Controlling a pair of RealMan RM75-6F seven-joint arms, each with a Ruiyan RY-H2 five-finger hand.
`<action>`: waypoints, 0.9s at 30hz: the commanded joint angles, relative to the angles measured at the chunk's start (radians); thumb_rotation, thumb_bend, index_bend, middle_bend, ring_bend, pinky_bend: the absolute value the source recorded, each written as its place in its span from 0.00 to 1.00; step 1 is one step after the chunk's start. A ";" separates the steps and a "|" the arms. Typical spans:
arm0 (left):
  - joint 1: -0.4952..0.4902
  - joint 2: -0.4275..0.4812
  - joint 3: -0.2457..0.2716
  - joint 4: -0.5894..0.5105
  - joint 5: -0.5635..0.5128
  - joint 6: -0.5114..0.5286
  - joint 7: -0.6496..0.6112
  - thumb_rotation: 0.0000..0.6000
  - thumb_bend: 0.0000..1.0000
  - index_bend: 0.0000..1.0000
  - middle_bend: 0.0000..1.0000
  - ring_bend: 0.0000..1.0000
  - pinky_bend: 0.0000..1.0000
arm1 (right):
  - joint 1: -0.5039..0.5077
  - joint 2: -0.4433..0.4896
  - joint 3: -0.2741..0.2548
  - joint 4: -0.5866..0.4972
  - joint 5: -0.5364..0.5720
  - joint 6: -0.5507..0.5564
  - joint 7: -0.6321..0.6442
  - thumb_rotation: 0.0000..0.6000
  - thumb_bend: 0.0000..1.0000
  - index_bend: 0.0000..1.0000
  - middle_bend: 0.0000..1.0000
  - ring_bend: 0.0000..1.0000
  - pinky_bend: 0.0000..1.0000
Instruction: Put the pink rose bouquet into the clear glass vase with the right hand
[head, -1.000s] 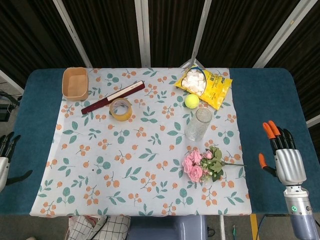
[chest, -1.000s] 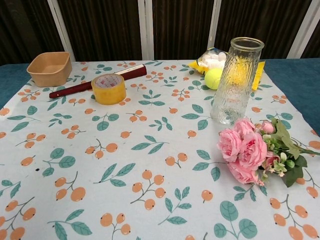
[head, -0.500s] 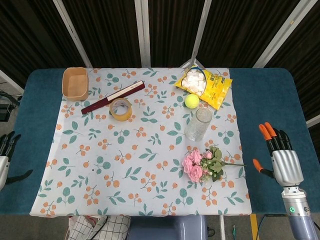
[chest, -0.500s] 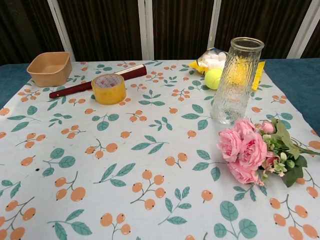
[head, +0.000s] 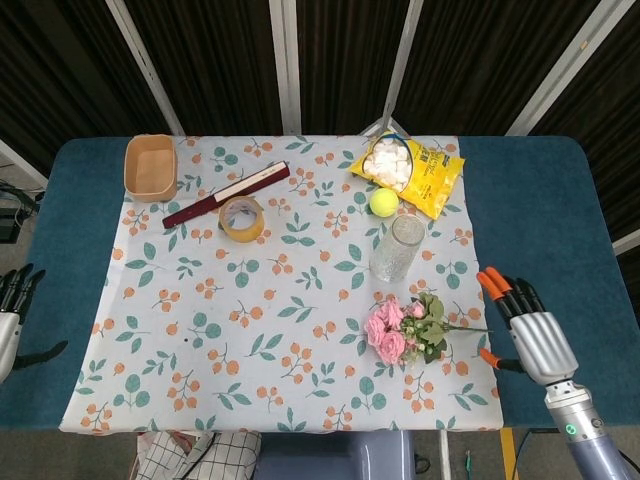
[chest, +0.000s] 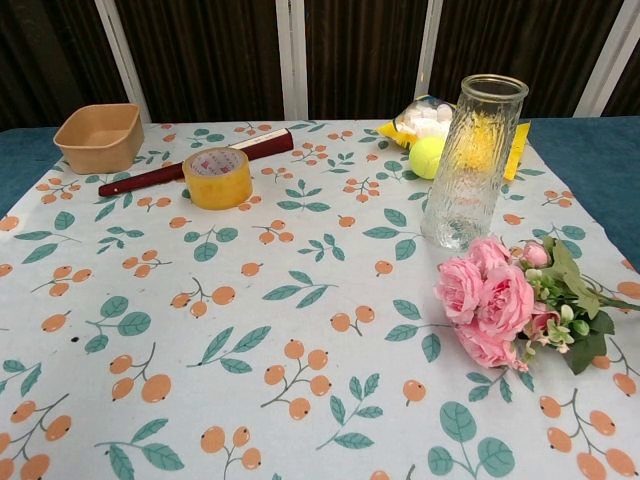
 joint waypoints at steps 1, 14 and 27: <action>0.000 0.001 0.002 -0.002 0.001 -0.001 0.001 1.00 0.00 0.00 0.00 0.00 0.00 | 0.053 0.000 -0.032 -0.036 -0.011 -0.110 -0.054 1.00 0.20 0.00 0.00 0.00 0.00; 0.002 0.005 0.005 0.000 0.003 -0.001 -0.013 1.00 0.00 0.00 0.00 0.00 0.00 | 0.167 -0.161 0.030 -0.005 0.125 -0.286 -0.140 1.00 0.20 0.00 0.00 0.00 0.00; -0.003 0.017 0.009 0.000 0.003 -0.017 -0.046 1.00 0.00 0.00 0.00 0.00 0.00 | 0.243 -0.319 0.060 0.122 0.235 -0.380 -0.251 1.00 0.20 0.04 0.13 0.13 0.07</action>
